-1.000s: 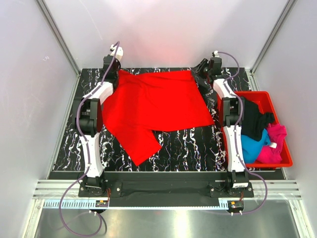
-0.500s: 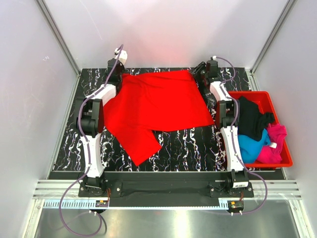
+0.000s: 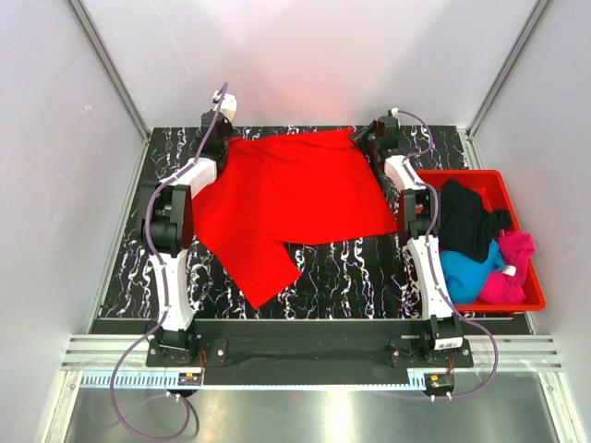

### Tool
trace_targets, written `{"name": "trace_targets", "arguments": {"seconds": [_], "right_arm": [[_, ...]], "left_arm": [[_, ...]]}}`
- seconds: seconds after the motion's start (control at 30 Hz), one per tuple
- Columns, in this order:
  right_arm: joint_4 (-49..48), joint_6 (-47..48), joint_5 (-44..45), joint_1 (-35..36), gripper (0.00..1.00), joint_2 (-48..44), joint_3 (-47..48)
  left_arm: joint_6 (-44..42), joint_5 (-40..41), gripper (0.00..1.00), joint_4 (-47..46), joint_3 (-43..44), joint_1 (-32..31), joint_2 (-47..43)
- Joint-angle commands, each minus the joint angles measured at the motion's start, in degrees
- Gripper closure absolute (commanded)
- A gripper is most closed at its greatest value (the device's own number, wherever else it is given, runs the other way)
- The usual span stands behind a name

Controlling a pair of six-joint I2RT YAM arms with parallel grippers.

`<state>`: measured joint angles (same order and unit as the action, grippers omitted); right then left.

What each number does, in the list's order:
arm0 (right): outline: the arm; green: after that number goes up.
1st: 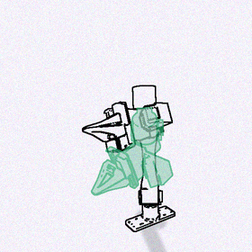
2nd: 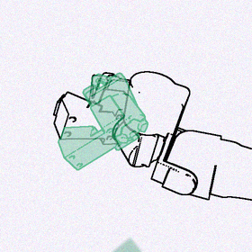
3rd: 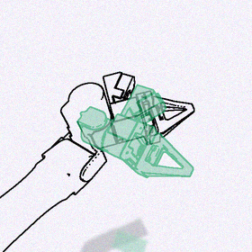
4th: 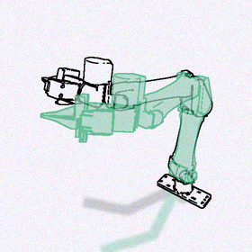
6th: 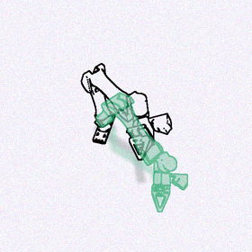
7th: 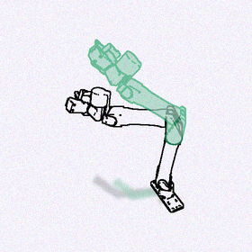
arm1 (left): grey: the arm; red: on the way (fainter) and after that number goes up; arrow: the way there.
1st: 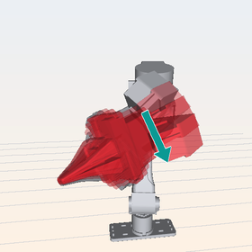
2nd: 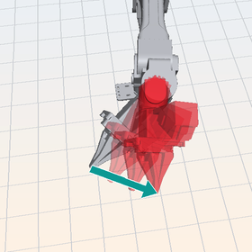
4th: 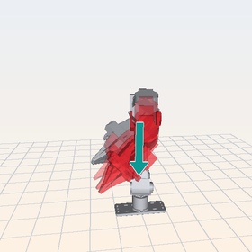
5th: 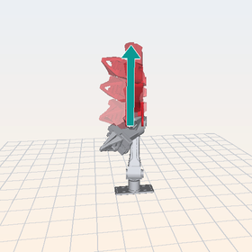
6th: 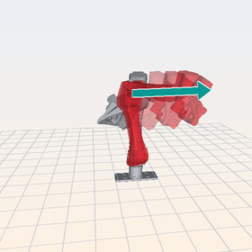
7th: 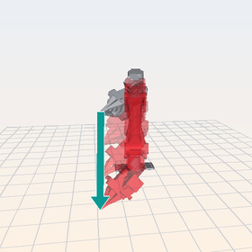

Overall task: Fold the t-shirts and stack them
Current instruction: Fold the tshirt

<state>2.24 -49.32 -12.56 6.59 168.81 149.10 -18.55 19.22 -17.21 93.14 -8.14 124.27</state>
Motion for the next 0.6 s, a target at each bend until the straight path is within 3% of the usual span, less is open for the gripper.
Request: {"name": "trace_targets", "arguments": {"seconds": [0.0, 0.07, 0.2, 0.57], "right_arm": [[-9.25, 3.52, 1.57, 0.44, 1.00, -4.27, -3.35], [-14.95, 5.72, 1.22, 0.35, 1.00, -5.33, -4.25], [-17.17, 10.03, 1.48, -0.08, 1.00, -6.38, -2.32], [-22.54, 10.21, -1.94, -1.76, 1.00, -7.09, -4.69]], "left_arm": [[1.23, -0.85, 1.00, -4.32, 0.37, -0.47, -5.00], [0.62, -0.16, 1.00, -3.97, 0.63, -0.47, -5.79], [-2.72, 3.79, 1.00, -2.48, 1.34, -0.47, -6.84], [-6.23, 8.37, 1.00, -1.68, -5.07, -0.38, -13.00]]}}
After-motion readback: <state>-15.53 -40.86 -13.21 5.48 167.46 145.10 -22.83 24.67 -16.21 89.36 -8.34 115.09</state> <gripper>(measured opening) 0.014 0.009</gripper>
